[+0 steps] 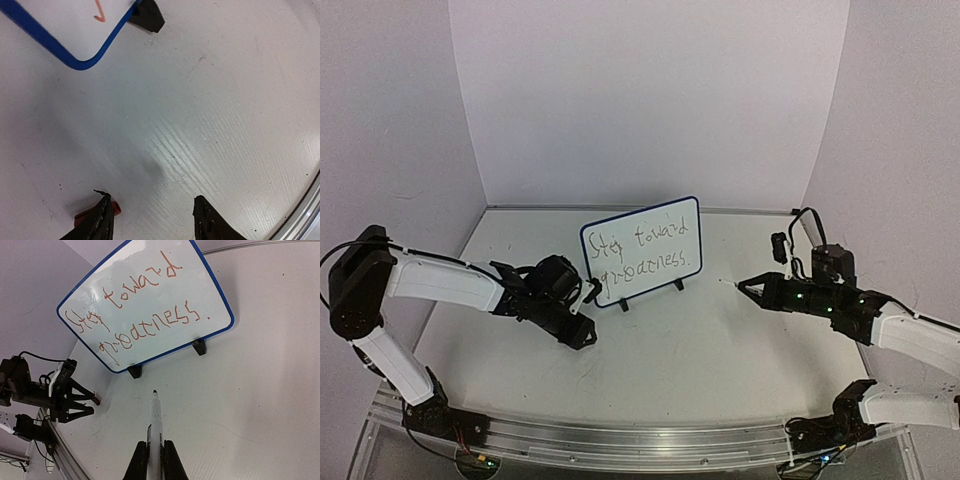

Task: Write a sentence on the whiteboard
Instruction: Pick up the pen cap from the center of the board.

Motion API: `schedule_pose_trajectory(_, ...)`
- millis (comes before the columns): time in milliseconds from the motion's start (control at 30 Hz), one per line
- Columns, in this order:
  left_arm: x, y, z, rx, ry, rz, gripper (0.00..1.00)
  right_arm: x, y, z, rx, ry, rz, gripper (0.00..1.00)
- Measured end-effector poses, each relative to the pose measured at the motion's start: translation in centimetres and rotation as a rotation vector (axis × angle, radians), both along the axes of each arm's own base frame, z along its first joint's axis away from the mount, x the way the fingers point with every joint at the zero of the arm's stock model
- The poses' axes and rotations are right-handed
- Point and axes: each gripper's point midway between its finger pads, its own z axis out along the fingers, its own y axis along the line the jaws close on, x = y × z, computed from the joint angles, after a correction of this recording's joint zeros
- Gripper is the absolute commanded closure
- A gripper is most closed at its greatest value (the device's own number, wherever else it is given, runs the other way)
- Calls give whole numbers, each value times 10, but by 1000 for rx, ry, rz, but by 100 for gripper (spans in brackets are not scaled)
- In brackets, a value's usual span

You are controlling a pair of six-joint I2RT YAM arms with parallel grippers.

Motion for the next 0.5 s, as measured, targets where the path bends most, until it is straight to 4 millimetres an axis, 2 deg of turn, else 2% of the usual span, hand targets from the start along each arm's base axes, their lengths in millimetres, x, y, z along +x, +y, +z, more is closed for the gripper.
schedule_pose_trajectory(167,16,24,-8,43,-8,30,46,0,0,-1,0,4,2,100)
schedule_pose_trajectory(300,22,38,-13,57,0,41,47,-1,0,2,8,-1,0,100)
schedule_pose_trajectory(500,14,38,-19,45,38,22,47,-2,-1,8,23,-9,-4,100)
